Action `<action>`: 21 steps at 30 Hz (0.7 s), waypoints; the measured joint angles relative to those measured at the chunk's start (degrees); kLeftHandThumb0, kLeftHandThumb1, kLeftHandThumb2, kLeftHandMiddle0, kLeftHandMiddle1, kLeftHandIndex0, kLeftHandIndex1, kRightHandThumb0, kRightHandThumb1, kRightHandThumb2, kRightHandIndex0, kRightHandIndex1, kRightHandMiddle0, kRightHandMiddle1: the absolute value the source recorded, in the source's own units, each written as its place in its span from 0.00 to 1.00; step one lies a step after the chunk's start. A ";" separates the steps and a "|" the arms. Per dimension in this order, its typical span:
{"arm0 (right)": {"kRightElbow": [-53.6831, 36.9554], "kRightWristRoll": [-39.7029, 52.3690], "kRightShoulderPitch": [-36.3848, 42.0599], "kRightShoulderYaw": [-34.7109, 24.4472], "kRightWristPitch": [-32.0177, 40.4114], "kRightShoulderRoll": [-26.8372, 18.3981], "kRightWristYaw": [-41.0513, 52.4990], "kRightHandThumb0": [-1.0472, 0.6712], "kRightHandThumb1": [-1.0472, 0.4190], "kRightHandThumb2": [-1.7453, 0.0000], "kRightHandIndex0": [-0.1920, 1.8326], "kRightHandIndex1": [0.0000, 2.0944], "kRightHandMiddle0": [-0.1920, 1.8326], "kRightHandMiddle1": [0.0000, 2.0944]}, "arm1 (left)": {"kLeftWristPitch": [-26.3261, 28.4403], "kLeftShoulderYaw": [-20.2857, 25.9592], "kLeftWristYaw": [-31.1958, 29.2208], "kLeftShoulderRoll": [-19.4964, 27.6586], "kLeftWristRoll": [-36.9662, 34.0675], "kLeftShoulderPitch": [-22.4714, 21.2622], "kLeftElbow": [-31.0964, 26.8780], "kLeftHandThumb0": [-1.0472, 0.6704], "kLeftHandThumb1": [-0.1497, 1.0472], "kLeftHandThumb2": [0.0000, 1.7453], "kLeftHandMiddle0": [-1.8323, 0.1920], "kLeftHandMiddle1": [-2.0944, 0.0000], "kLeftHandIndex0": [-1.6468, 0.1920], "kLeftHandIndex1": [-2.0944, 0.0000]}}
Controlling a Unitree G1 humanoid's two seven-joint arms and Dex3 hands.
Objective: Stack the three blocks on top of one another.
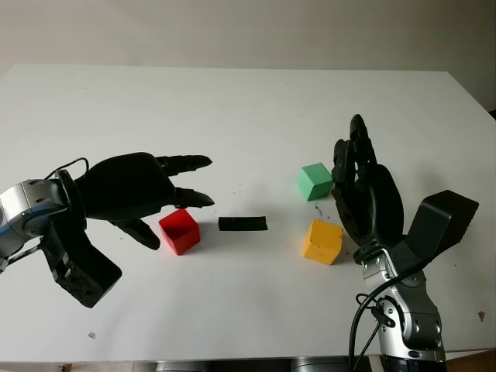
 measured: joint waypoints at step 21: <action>-0.16 -0.15 -0.02 -0.09 0.10 -0.20 -0.40 0.22 0.00 0.65 0.00 0.00 0.00 0.00 | -1.00 -0.65 6.35 -0.75 1.70 0.10 2.94 0.39 0.96 0.03 0.79 0.97 0.71 0.36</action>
